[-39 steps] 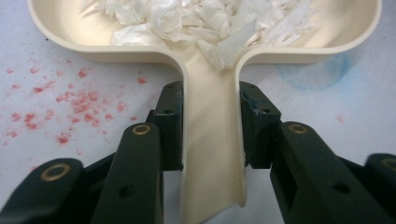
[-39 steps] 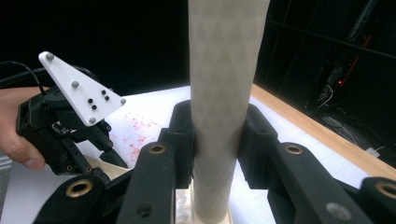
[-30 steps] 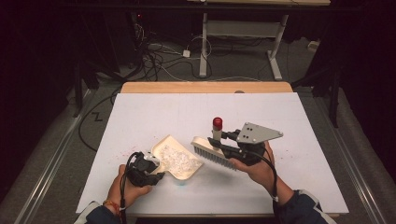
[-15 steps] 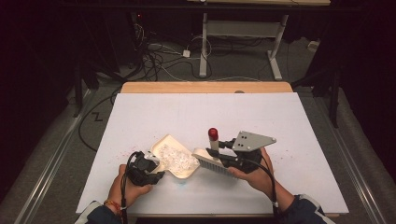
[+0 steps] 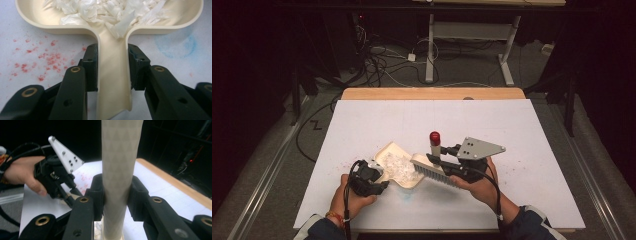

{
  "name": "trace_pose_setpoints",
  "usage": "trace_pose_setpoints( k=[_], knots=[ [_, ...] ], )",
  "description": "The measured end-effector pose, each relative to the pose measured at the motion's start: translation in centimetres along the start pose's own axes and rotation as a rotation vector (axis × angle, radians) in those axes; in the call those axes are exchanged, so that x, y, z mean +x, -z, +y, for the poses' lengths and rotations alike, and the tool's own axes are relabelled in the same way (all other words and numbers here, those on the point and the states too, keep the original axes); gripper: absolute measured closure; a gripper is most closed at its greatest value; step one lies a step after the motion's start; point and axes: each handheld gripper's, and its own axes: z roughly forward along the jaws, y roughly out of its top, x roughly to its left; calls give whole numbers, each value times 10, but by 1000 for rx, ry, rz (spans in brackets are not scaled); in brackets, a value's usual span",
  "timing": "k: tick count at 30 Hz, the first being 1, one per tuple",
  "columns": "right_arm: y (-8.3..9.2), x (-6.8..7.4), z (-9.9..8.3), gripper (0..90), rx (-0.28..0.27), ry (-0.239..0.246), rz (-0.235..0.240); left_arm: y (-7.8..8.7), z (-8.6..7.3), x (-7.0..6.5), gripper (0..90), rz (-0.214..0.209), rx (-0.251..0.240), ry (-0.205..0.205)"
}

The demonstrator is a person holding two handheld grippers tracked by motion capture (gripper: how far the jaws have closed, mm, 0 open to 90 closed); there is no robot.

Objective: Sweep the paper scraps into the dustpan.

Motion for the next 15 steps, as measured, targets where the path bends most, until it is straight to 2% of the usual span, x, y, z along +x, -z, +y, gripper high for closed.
trace_pose_setpoints(
  k=[4,7,9,11,13,15],
  knots=[
    [14,-5,2,705,-24,-15,-6,-1,3,1,635,-3,-3,6],
    [19,-8,2,705,-9,-43,0,-1,3,1,635,-1,1,5],
    [21,-8,1,705,2,-41,-4,-1,3,2,635,0,-3,9],
    [23,-9,0,705,-13,-48,-20,-2,4,1,635,-1,-4,11],
    [22,-9,0,705,-28,-63,-22,-3,5,0,635,4,-6,9],
    [14,-8,-4,705,-25,-64,-20,-4,6,-1,635,8,-3,1]
  ],
)
